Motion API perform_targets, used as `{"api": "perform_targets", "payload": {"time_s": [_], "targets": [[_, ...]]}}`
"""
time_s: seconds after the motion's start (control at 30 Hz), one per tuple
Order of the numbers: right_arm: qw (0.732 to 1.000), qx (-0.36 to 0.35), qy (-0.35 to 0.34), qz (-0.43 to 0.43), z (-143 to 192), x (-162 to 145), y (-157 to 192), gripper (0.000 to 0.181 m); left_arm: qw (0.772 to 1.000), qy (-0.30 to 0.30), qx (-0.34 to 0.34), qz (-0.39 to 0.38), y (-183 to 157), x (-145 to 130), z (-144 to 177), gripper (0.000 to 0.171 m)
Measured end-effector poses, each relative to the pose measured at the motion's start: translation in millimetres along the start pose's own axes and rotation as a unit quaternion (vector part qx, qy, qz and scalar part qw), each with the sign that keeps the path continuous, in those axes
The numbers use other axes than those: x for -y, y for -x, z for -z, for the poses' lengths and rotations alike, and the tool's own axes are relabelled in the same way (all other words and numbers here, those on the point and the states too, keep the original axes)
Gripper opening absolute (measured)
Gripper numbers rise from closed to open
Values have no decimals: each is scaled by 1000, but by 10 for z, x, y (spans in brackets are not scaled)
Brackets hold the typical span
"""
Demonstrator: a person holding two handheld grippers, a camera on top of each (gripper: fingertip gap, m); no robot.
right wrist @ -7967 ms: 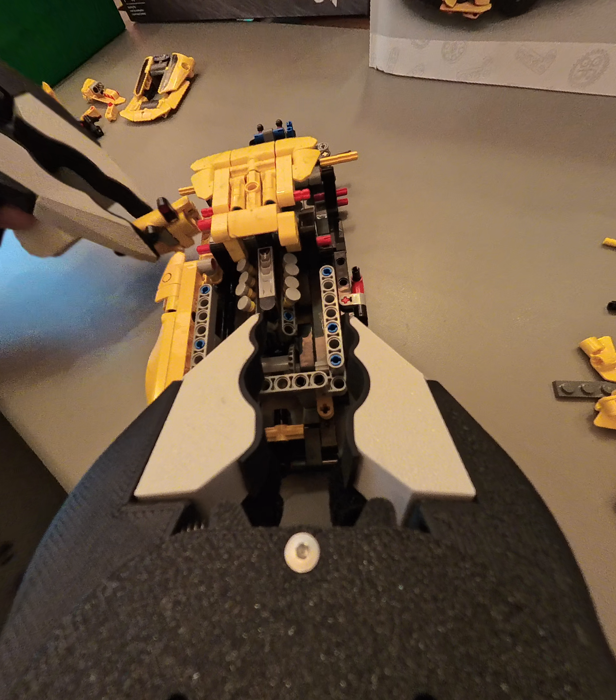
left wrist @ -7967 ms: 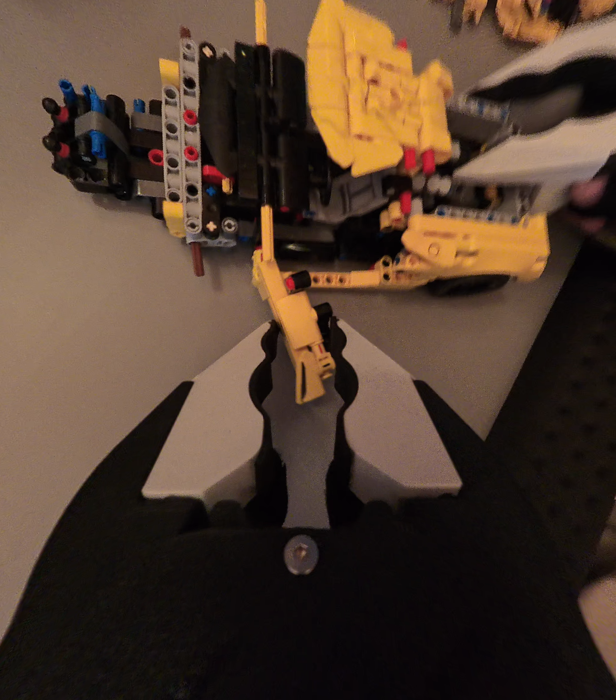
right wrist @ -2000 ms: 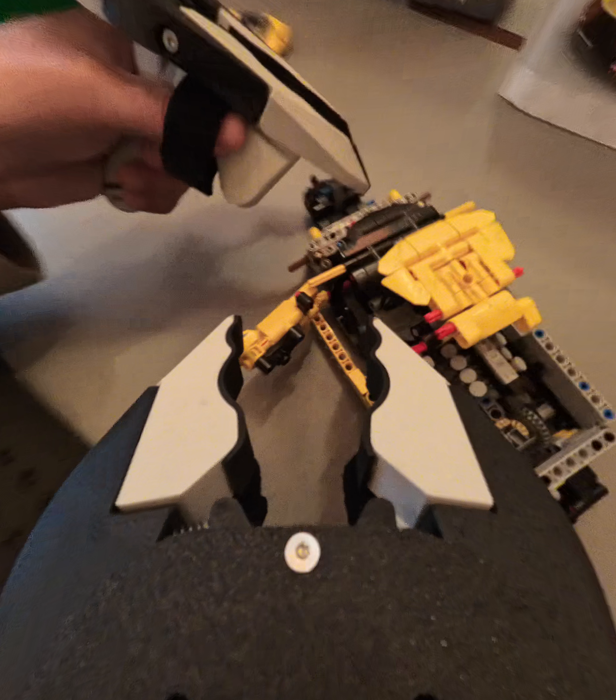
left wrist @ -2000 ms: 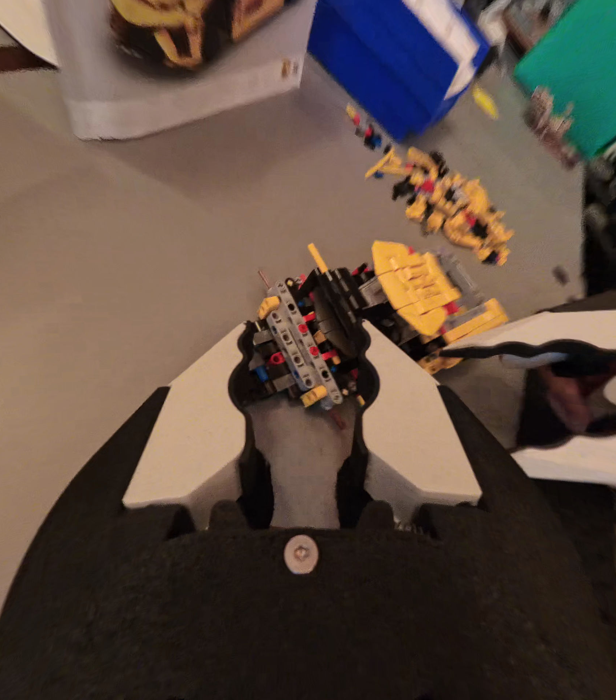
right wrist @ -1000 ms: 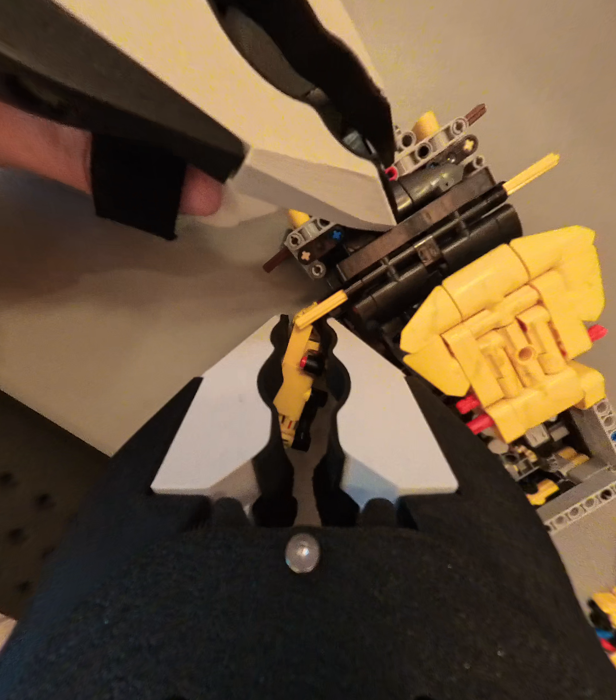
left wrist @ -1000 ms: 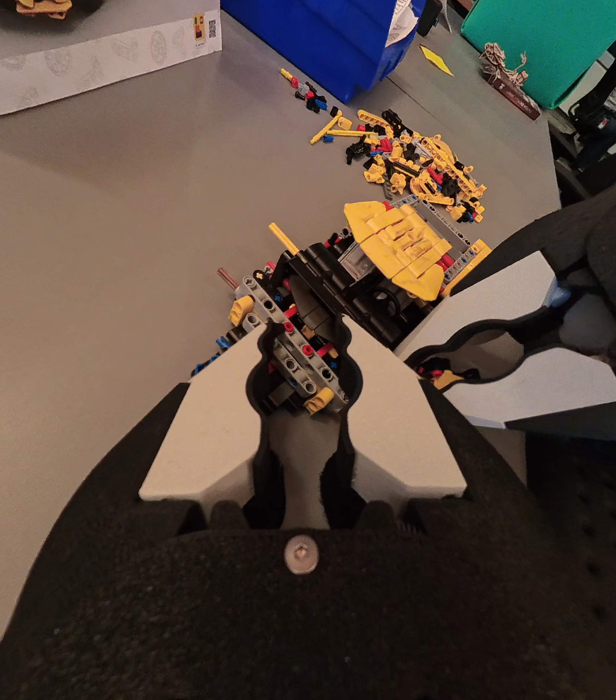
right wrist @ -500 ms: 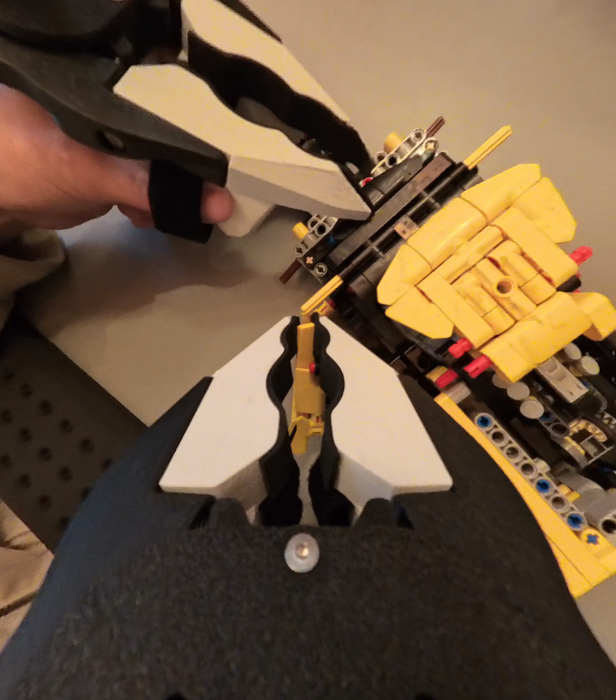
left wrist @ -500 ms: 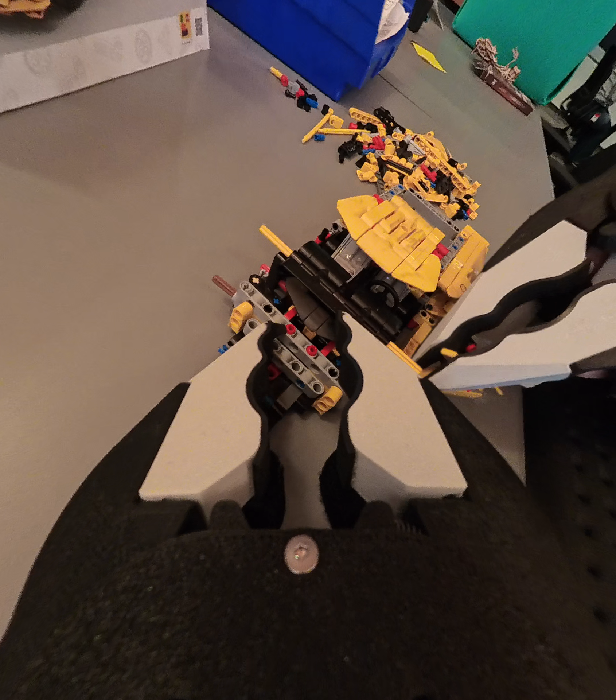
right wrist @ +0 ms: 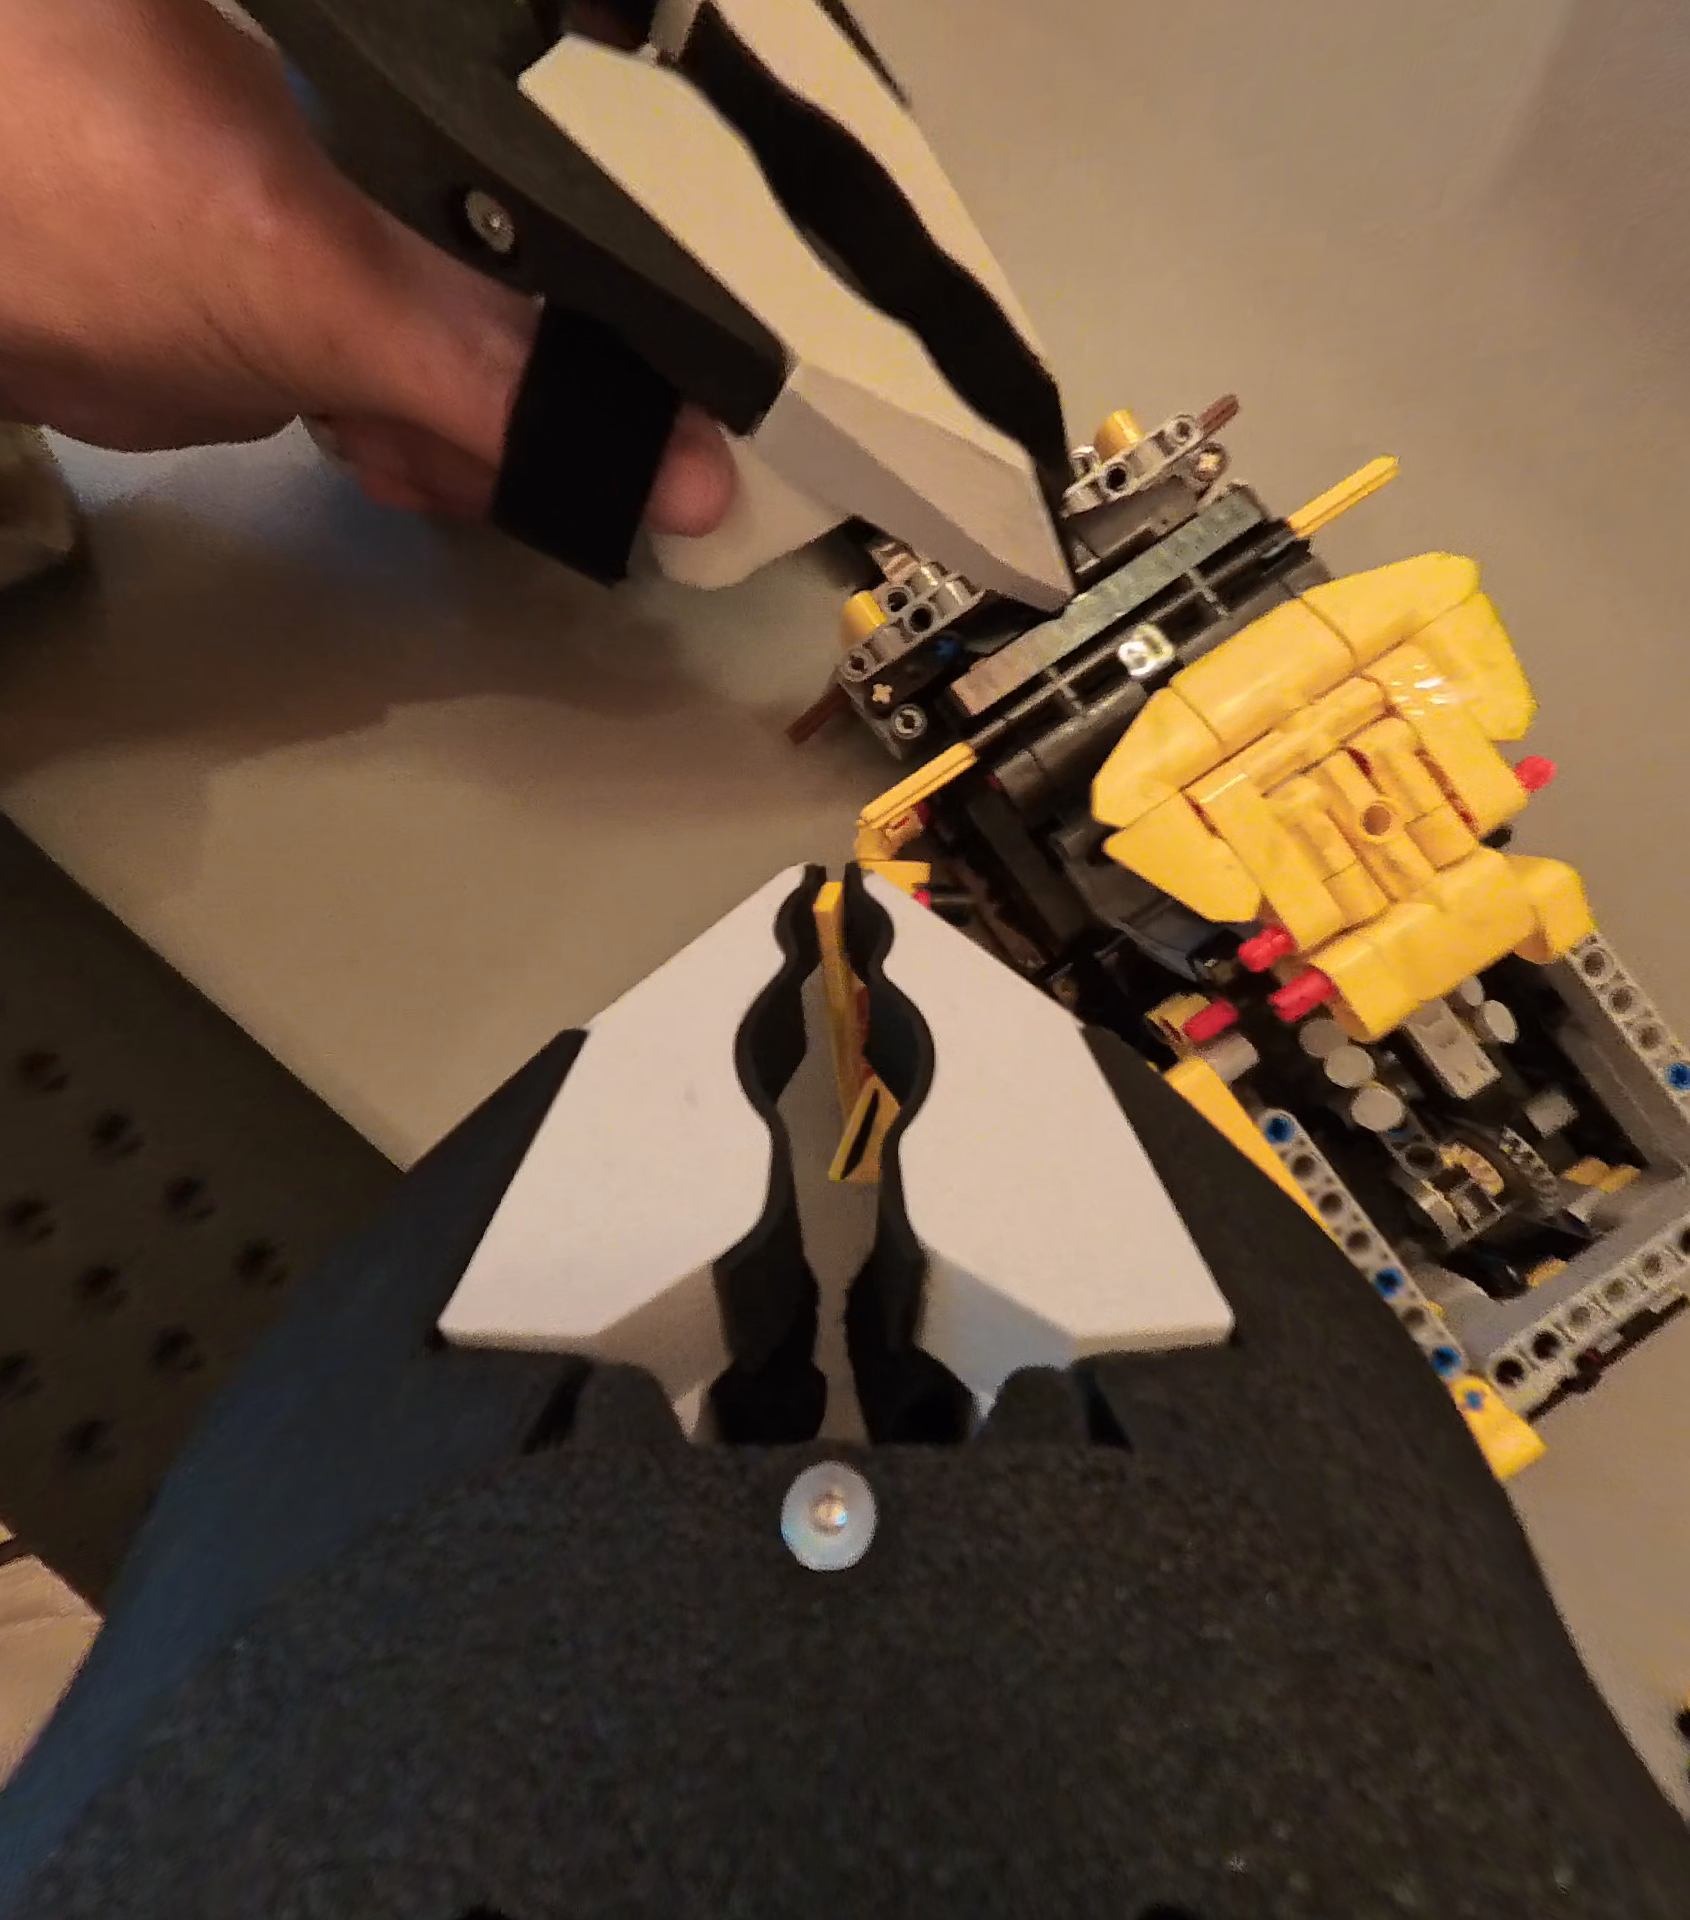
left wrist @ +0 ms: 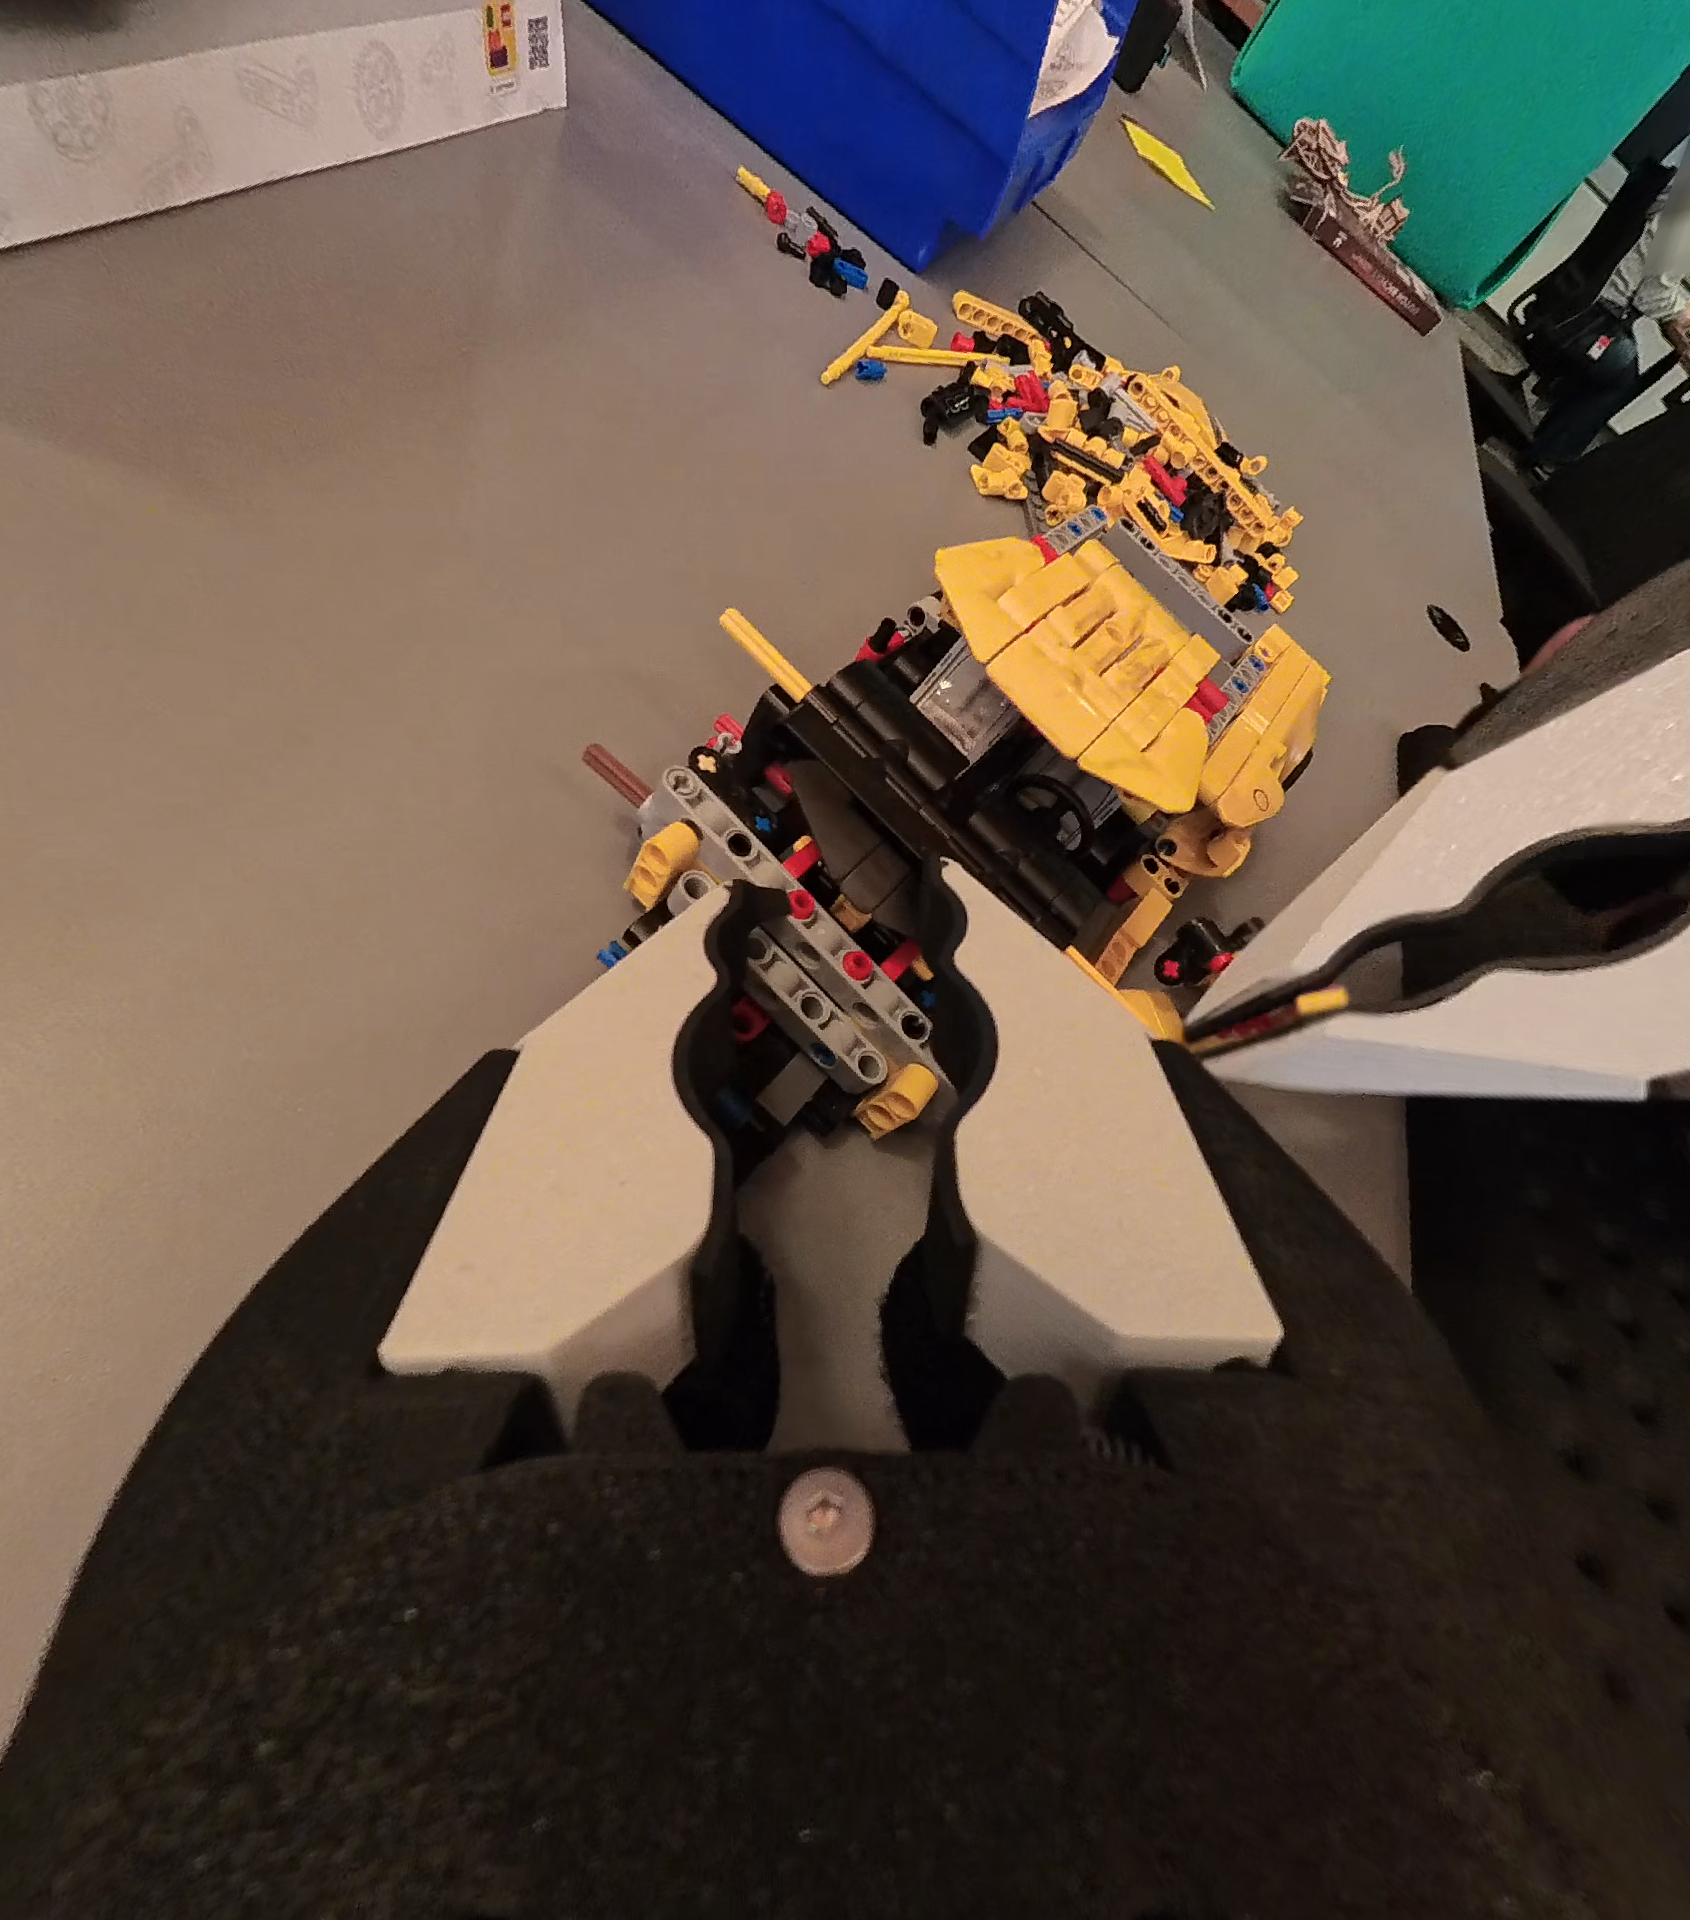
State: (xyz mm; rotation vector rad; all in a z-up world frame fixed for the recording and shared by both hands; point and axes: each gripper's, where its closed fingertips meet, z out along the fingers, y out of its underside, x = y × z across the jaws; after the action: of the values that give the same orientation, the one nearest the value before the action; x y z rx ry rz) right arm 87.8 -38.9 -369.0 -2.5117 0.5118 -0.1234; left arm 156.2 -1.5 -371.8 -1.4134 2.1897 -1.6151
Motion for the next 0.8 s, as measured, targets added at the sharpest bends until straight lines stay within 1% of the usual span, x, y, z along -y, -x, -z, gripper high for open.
{"api": "perform_targets", "payload": {"time_s": [0.07,0.13,0.23,0.3,0.37,0.4,0.43,0.5,0.6,0.67,0.73,0.8], "targets": [[1000,-1,4,17,-48,-14,31,11,1000,-1,3,3,2,1,-1,33],[999,-2,9,37,-35,-4,84,25,1000,-2,3,5,2,1,-1,33],[998,-15,6,59,77,28,43,28,1000,-1,0,8,2,0,-1,33],[998,-27,-4,52,189,40,-41,32,1000,-1,-3,11,3,-1,0,33],[998,-31,12,51,251,-62,-120,38,1000,0,-4,13,4,-1,2,33],[998,-36,24,53,257,-134,-150,38,1000,0,-4,13,4,0,1,33],[997,-44,39,53,248,-223,-173,37,1000,0,-4,13,4,0,2,33],[996,-47,57,53,190,-349,-151,43,1000,-1,-4,13,4,1,2,33],[995,-61,58,47,87,-404,-145,36,1000,-2,-3,13,6,2,2,33],[995,-71,45,49,61,-371,-147,31,1000,-2,-1,13,7,2,4,33],[995,-68,46,53,71,-367,-145,30,1000,-3,0,12,10,0,7,33],[997,-55,20,44,131,-301,-114,29,1000,-3,1,8,9,1,7,33]]}}
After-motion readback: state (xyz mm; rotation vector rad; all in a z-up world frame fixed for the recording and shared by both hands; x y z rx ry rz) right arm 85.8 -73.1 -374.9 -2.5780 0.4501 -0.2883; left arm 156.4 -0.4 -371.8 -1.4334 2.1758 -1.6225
